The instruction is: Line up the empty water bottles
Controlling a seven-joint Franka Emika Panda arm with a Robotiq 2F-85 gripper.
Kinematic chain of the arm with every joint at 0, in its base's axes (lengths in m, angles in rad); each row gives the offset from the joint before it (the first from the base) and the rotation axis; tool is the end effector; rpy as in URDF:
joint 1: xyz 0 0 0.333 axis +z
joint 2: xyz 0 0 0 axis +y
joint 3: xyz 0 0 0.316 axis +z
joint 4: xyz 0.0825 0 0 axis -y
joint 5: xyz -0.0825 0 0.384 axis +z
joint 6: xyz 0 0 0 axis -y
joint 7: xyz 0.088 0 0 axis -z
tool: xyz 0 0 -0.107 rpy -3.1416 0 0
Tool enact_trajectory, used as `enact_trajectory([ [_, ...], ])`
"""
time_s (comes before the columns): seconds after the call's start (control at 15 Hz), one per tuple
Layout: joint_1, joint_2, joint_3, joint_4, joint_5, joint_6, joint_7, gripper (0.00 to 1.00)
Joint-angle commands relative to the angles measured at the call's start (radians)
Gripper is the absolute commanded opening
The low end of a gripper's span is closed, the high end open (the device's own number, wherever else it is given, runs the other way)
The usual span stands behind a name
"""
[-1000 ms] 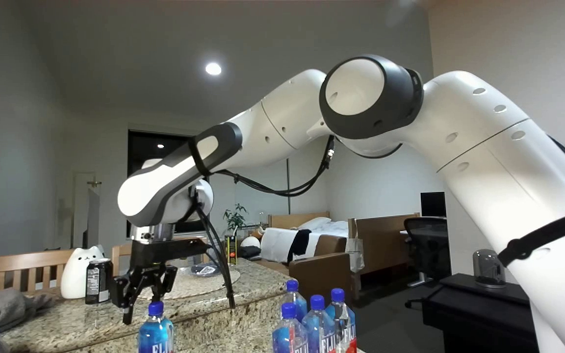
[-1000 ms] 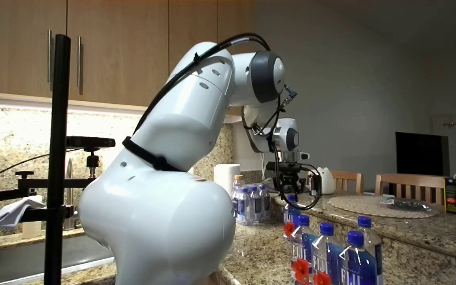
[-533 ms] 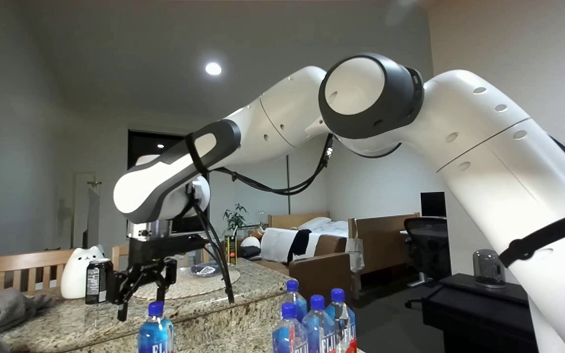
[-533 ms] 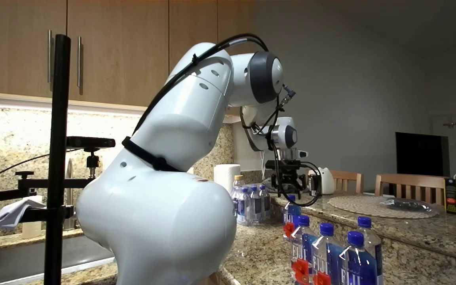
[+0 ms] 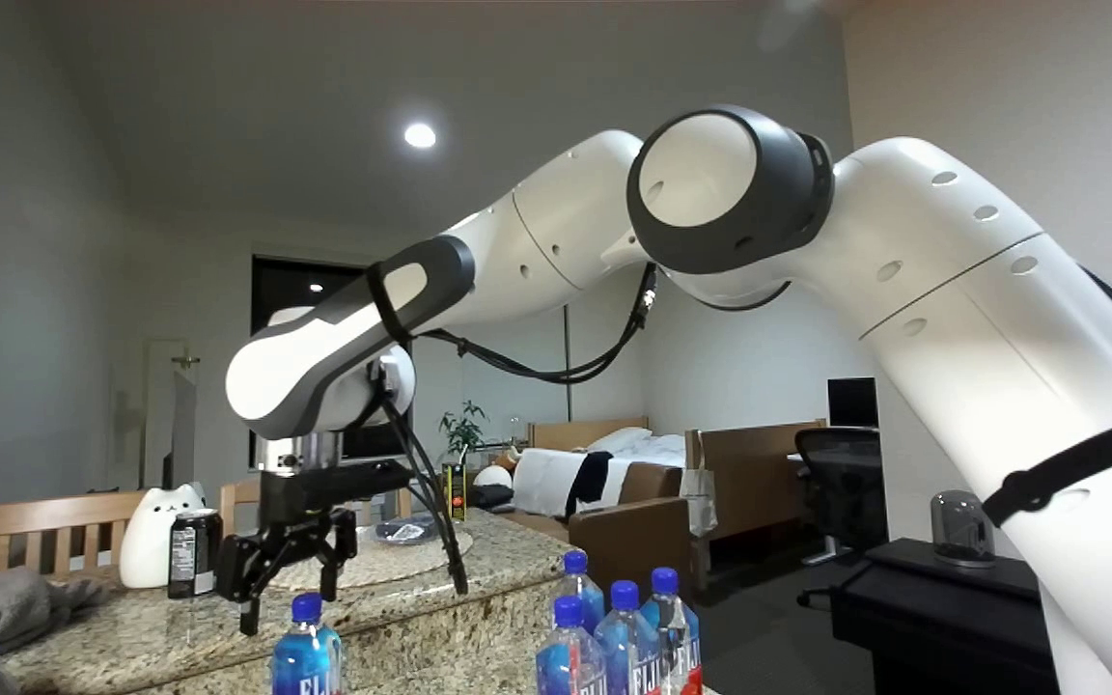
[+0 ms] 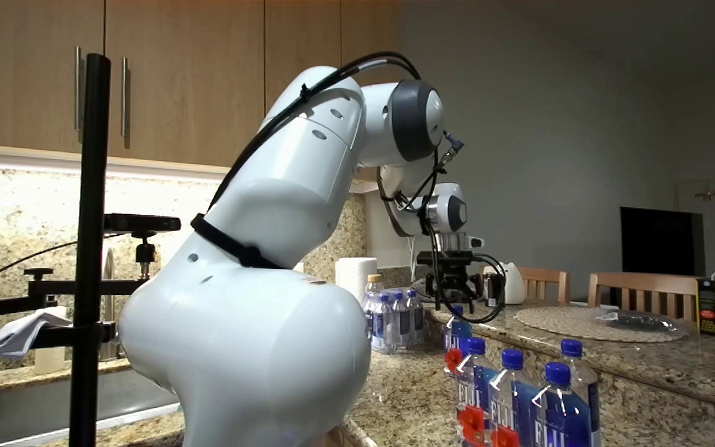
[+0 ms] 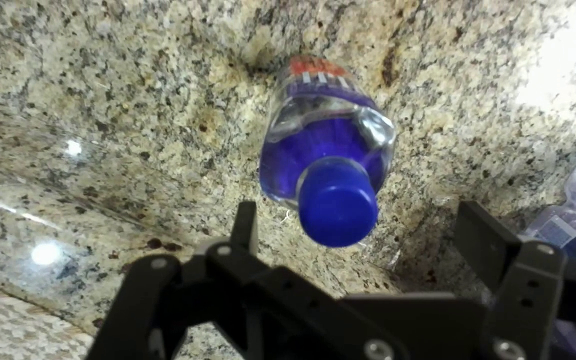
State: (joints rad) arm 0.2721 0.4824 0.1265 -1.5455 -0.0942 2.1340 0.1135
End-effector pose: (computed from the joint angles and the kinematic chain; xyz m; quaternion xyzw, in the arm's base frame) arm 0.6511 0.2556 0.3843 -0.9862 -0.1559 -0.0565 0.0021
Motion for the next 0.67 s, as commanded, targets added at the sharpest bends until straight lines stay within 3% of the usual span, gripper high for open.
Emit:
enact_trajectory([
  [0.0, 0.009, -0.016, -0.003, -0.009, -0.01, -0.039, 0.022, 0.9],
  [0.07, 0.011, -0.015, -0.003, -0.009, -0.011, -0.042, 0.023, 0.74],
  [0.6, 0.019, -0.019, -0.009, -0.013, -0.019, -0.041, 0.035, 0.2],
])
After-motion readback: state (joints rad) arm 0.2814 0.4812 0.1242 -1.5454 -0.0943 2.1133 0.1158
